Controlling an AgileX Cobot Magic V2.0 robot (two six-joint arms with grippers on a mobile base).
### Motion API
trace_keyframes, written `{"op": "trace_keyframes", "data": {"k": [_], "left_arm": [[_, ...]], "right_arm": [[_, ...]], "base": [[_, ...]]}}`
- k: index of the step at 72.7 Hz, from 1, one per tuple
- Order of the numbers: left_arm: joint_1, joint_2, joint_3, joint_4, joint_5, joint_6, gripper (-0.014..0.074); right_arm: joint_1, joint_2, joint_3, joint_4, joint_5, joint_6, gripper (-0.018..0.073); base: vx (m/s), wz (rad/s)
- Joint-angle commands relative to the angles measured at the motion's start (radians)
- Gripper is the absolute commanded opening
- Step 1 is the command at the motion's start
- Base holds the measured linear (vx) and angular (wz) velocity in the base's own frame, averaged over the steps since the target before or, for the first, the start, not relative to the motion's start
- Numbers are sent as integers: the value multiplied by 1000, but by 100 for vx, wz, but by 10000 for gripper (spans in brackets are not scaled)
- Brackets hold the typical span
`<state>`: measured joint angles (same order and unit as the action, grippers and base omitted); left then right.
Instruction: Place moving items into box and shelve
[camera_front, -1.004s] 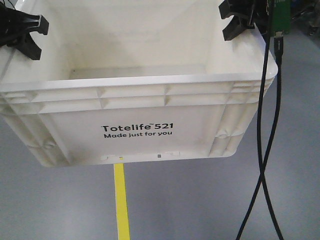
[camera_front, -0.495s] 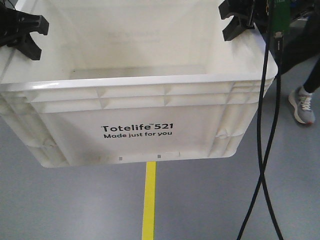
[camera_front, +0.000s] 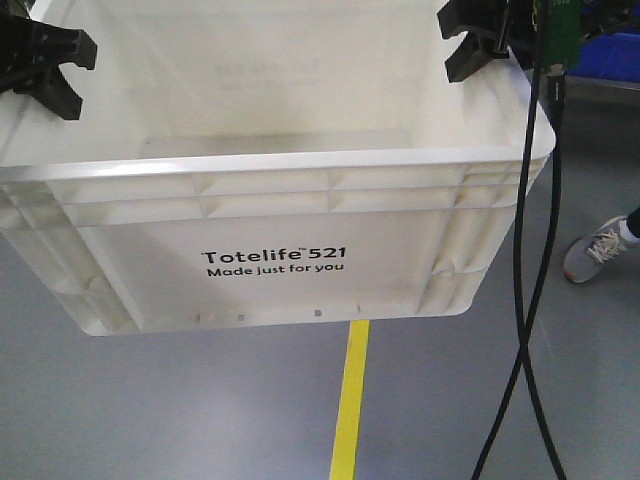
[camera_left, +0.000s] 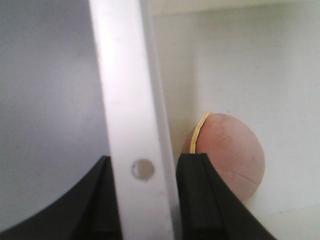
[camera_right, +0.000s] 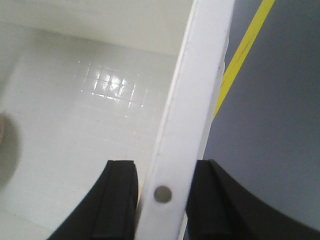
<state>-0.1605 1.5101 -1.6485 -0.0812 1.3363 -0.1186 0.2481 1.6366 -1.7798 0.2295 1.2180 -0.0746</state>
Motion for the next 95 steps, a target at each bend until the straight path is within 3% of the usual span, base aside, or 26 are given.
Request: {"op": "trace_keyframes", "data": {"k": [1,95], "left_arm": [[-18,-52,-38,-156,-75,18,-3],[-18,-52,-38,-155,-75,18,-3]], "right_arm": [[16,-60,-41,165,-91,-32,-4],[16,-60,-41,166,-86,-32,-4]], "base": [[44,17],[52,1]]}}
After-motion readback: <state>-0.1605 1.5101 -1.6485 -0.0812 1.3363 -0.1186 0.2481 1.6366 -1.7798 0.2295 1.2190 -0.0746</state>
